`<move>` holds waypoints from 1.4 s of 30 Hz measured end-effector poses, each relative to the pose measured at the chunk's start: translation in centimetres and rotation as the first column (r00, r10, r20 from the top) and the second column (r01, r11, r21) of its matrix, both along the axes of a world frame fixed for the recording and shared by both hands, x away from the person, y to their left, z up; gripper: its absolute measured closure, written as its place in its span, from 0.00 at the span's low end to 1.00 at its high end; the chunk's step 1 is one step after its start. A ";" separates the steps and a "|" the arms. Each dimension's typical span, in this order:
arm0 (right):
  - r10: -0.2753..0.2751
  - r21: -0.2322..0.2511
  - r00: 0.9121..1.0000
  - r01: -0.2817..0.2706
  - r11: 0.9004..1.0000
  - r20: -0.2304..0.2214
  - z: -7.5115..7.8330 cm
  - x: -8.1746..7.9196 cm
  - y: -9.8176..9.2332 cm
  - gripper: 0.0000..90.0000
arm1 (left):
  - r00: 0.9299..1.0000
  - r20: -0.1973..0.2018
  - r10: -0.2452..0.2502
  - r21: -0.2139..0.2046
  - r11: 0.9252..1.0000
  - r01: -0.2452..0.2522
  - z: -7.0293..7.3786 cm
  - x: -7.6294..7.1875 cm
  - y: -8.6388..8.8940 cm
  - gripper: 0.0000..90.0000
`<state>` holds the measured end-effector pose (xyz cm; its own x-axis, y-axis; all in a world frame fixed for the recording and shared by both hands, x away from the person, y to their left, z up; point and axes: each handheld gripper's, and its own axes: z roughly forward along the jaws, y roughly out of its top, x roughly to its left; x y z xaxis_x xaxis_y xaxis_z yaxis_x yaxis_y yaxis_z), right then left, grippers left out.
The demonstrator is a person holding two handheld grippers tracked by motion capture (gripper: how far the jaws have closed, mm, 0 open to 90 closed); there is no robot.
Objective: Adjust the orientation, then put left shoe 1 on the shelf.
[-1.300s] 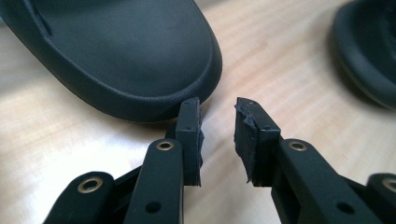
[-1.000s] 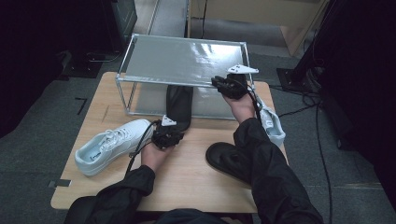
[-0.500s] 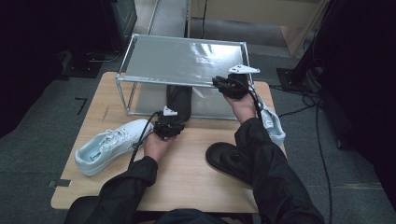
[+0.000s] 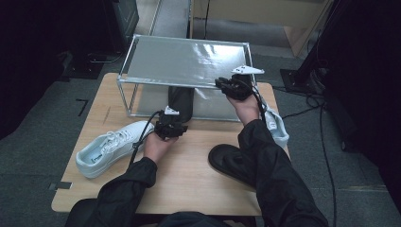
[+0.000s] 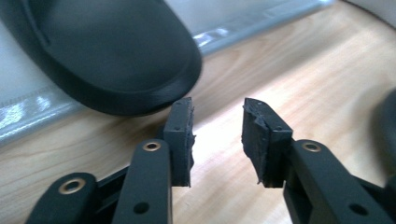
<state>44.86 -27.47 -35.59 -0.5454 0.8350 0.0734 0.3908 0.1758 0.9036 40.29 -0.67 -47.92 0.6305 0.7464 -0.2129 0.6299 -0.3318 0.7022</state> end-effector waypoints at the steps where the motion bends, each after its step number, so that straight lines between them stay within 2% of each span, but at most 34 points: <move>1: -0.001 -0.001 1.000 0.001 1.000 -0.003 0.1 0.0 0.0 0.83 | 1.000 -0.001 -0.006 -0.004 1.000 0.006 0.2 -0.1 0.1 0.67; 4: 0.008 0.012 1.000 -0.008 1.000 -0.013 0.2 -0.1 -0.2 0.79 | 1.000 -0.003 -0.027 -0.021 0.999 0.027 1.3 -0.5 0.6 0.65; 6: 0.015 0.024 1.000 -0.015 1.000 -0.022 0.3 -0.2 -0.3 0.78 | 0.999 -0.007 -0.035 -0.050 0.998 0.034 2.1 -0.7 1.0 0.64; 10: 0.032 0.021 0.999 -0.031 0.999 -0.027 0.7 -0.5 -0.3 0.75 | 0.998 -0.010 -0.059 -0.045 0.997 0.059 3.4 -0.9 1.3 0.61; 14: 0.072 0.009 0.997 -0.072 0.997 -0.040 1.1 -1.2 -0.1 0.73 | 0.997 -0.008 -0.077 -0.039 0.996 0.077 3.9 -1.0 1.5 0.58; 15: 0.087 0.000 0.995 -0.087 0.996 -0.040 1.2 -1.4 0.1 0.72 | 0.996 -0.024 -0.089 -0.034 0.995 0.089 4.0 -1.1 1.8 0.57; 18: 0.109 -0.006 0.993 -0.109 0.994 -0.046 1.3 -1.8 0.2 0.71 | 0.994 -0.033 -0.108 -0.045 0.993 0.107 4.3 -1.3 2.3 0.56; 22: 0.130 -0.004 0.991 -0.130 0.991 -0.029 1.3 -2.4 0.3 0.70 | 0.994 -0.025 -0.109 -0.058 0.993 0.108 4.7 -1.5 2.9 0.52; 24: 0.138 -0.001 0.990 -0.138 0.990 -0.031 1.2 -2.7 0.1 0.69 | 0.994 -0.018 -0.106 -0.050 0.993 0.105 4.8 -1.6 3.3 0.52; 28: 0.153 -0.002 0.987 -0.153 0.988 -0.039 0.8 -3.0 -0.2 0.68 | 0.994 -0.017 -0.103 -0.062 0.993 0.102 5.3 -1.5 4.1 0.52; 32: 0.173 -0.012 0.984 -0.174 0.985 -0.042 0.5 -3.7 -0.5 0.68 | 0.996 -0.011 -0.091 -0.104 0.990 0.090 5.9 -1.4 5.0 0.49; 34: 0.182 -0.006 0.982 -0.183 0.983 -0.039 0.2 -4.2 -0.8 0.68 | 0.996 -0.013 -0.089 -0.094 0.992 0.088 6.2 -1.4 5.2 0.49; 37: 0.201 -0.008 0.979 -0.201 0.980 -0.039 -0.2 -4.9 -1.1 0.68 | 0.994 -0.005 -0.111 -0.042 0.993 0.111 6.7 -1.4 5.4 0.50; 40: 0.214 -0.014 0.976 -0.214 0.977 -0.046 -0.6 -5.7 -1.3 0.68 | 0.992 -0.002 -0.125 -0.040 0.991 0.124 7.5 -1.3 5.6 0.51; 42: 0.227 -0.023 0.971 -0.229 0.973 -0.070 -0.8 -6.1 -1.6 0.67 | 0.991 0.002 -0.134 -0.032 0.990 0.134 8.0 -1.3 5.8 0.52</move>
<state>38.75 -29.05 -36.35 -0.7165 0.6914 0.0925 0.3964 0.2944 0.8696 39.01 5.13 -39.90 0.7244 0.6478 -0.2356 0.5813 -0.3904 0.7139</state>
